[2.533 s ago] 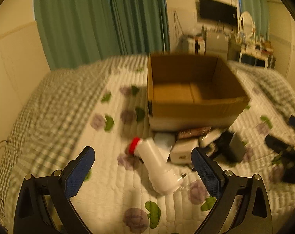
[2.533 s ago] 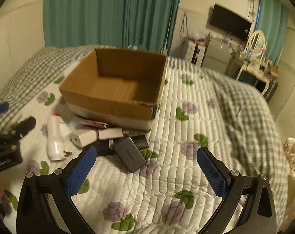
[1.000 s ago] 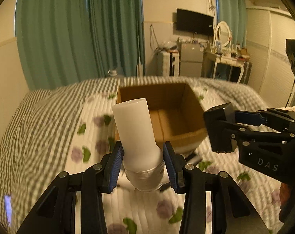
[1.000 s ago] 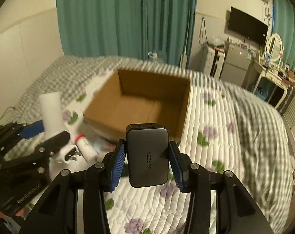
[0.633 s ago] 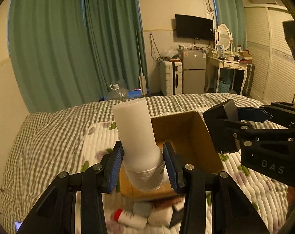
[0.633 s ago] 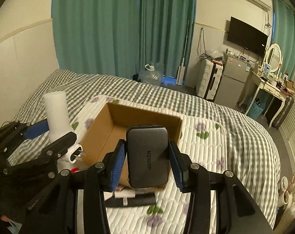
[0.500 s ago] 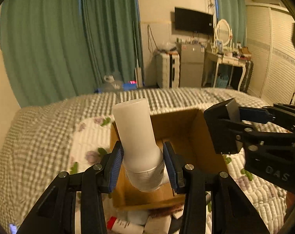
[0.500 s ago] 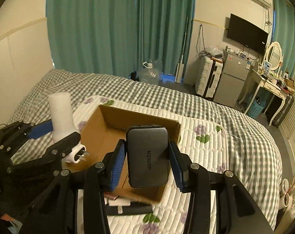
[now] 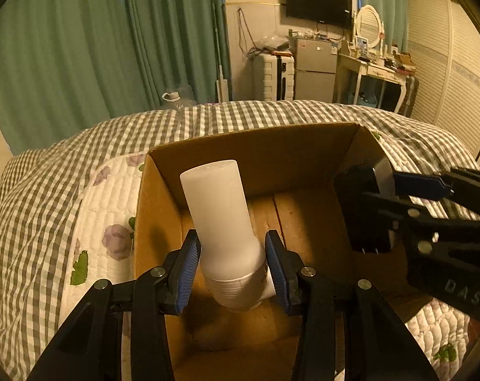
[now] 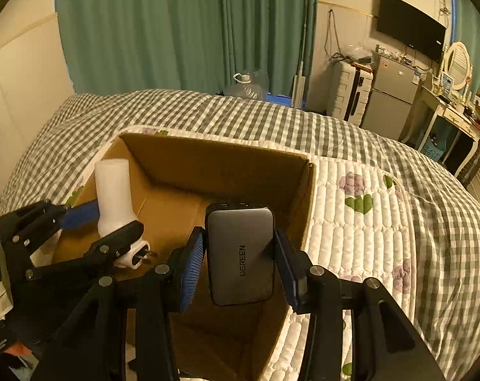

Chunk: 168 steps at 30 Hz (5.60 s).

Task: Organize rigid objects
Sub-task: 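Lower both held items into the box and open both grippers, then grasp the red-capped white bottle with the left gripper, then grasp the white charger with the right gripper while the left holds the bottle, then lower the bottle and charger into the box and open both grippers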

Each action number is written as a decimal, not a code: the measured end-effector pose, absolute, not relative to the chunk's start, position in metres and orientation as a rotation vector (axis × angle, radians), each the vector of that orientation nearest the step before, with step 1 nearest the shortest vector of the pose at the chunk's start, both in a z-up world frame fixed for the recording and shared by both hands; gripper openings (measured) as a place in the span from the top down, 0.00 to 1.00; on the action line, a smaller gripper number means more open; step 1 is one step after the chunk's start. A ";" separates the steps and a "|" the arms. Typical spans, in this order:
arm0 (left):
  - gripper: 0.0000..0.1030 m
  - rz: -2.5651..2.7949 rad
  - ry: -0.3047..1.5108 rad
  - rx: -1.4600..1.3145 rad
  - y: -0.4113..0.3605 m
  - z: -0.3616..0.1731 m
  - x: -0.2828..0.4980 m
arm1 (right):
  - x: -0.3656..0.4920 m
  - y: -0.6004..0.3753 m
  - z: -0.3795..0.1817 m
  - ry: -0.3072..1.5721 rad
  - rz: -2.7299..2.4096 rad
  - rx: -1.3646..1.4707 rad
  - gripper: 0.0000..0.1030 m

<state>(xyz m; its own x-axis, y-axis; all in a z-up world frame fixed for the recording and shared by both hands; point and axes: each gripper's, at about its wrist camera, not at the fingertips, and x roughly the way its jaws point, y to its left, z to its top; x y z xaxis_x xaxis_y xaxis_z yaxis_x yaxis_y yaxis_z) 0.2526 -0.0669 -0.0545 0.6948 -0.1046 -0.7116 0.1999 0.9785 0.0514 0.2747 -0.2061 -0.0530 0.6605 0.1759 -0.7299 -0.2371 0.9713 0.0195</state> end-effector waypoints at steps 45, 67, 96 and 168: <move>0.17 -0.039 0.906 0.005 0.014 -0.116 0.123 | 0.117 -0.199 -0.113 0.825 0.142 -0.092 0.08; 0.43 -0.044 0.981 -0.039 0.019 -0.138 0.141 | 0.127 -0.197 -0.139 0.886 0.121 -0.090 0.08; 0.64 -0.258 0.959 0.000 -0.001 -0.124 0.100 | 0.123 -0.173 -0.146 0.888 0.138 -0.044 0.08; 0.65 -0.249 0.677 0.135 -0.036 0.026 0.128 | 0.101 -0.183 0.026 0.487 0.187 -0.030 0.51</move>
<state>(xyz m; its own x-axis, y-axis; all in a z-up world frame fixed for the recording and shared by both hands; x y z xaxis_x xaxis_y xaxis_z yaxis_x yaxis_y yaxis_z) 0.1282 -0.0361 0.0263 0.7510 -0.1839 -0.6341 0.2714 0.9615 0.0426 0.1010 -0.1830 0.0265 0.8669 0.1717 -0.4679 -0.1861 0.9824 0.0156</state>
